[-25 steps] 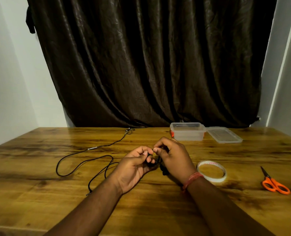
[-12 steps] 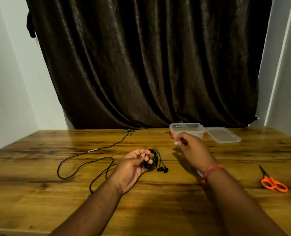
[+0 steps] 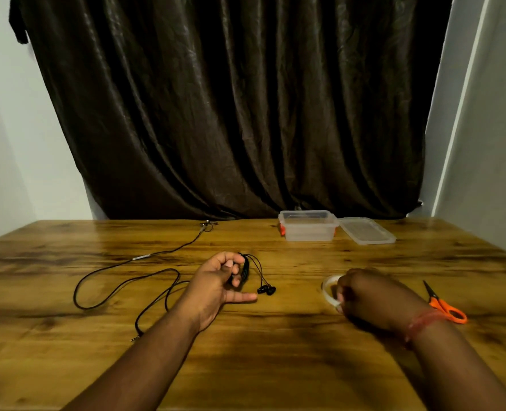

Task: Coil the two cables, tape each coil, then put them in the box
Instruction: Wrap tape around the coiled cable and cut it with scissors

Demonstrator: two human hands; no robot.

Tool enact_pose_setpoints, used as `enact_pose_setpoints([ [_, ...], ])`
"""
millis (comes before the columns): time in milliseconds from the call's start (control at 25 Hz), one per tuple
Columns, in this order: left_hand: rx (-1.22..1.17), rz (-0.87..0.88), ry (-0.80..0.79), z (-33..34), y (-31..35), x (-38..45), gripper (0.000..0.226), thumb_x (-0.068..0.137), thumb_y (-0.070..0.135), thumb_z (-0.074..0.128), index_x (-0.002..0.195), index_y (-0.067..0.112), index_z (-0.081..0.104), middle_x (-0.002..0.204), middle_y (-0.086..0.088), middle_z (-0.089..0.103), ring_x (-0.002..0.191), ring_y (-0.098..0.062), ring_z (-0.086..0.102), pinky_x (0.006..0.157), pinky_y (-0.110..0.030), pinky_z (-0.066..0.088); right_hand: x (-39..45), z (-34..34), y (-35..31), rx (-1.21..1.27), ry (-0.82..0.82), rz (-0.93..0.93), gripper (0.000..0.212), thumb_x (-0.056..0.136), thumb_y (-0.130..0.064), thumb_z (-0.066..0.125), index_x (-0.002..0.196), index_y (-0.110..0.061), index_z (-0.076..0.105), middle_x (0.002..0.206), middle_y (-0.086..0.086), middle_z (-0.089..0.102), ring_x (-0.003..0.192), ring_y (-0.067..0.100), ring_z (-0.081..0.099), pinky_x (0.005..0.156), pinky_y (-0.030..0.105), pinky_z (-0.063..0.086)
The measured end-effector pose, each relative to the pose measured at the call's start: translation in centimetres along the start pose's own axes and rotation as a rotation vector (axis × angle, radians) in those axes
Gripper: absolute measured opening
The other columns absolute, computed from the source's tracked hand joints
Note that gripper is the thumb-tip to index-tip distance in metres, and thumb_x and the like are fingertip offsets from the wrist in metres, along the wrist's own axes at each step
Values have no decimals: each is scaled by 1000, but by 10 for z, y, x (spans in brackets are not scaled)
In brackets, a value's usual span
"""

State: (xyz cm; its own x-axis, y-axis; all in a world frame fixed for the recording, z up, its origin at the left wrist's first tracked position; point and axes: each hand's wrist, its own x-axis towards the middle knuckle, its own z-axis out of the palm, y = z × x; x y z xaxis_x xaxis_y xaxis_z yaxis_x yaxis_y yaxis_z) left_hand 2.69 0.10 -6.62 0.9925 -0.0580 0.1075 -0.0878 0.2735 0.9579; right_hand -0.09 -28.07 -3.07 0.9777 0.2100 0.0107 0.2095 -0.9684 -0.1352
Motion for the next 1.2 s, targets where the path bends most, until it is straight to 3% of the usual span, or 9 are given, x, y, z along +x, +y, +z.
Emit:
enact_pose_setpoints([
  [160,9,6,87,0,-1,2,24,103,1,38,101,4,61,76,-3,46,57,-10,42,59,-43,60,22,-3,-27,180,100,-76,9,93,-35,55,84,-32,57,87,-9,61,80,11,57,67,30,47],
  [360,70,24,196,-1,-4,5,24,103,4,39,101,10,62,76,-5,47,56,-11,46,52,-33,57,53,11,-74,466,307,-253,7,95,-36,53,88,-38,53,91,-14,61,87,8,57,75,33,54],
  [480,304,99,255,-1,-9,6,12,102,24,49,103,21,61,101,-7,61,70,-16,59,56,-31,54,56,29,-80,468,408,-323,4,92,-35,56,91,-36,52,95,-16,59,94,10,54,77,34,51],
  [560,383,149,234,-1,-11,5,12,97,32,58,106,25,59,105,-5,60,81,-17,61,59,-28,51,54,33,-77,430,426,-379,5,90,-35,57,92,-34,52,95,-18,58,96,12,51,80,34,48],
  [680,474,173,180,0,-12,2,23,90,37,66,110,31,56,104,-6,57,83,-19,61,61,-29,52,52,36,-74,393,439,-417,4,90,-35,57,91,-33,53,90,-22,55,95,11,49,80,32,46],
  [840,660,291,164,6,-7,-5,15,93,30,65,107,29,59,107,-3,56,93,-22,62,69,-23,53,50,36,-75,364,423,-436,3,90,-34,56,92,-33,54,87,-25,52,95,9,45,77,28,42],
  [1000,722,314,147,8,-3,-9,7,97,28,59,102,24,63,105,0,57,82,-17,61,54,-18,49,49,35,-75,369,411,-429,5,90,-32,57,94,-32,55,92,-20,57,96,10,45,80,29,42],
  [1200,705,249,142,11,2,-16,7,97,29,58,97,24,62,102,-4,63,73,-12,60,48,-14,44,48,33,-73,382,380,-422,5,89,-32,57,94,-32,54,91,-20,56,96,10,45,79,30,44],
])
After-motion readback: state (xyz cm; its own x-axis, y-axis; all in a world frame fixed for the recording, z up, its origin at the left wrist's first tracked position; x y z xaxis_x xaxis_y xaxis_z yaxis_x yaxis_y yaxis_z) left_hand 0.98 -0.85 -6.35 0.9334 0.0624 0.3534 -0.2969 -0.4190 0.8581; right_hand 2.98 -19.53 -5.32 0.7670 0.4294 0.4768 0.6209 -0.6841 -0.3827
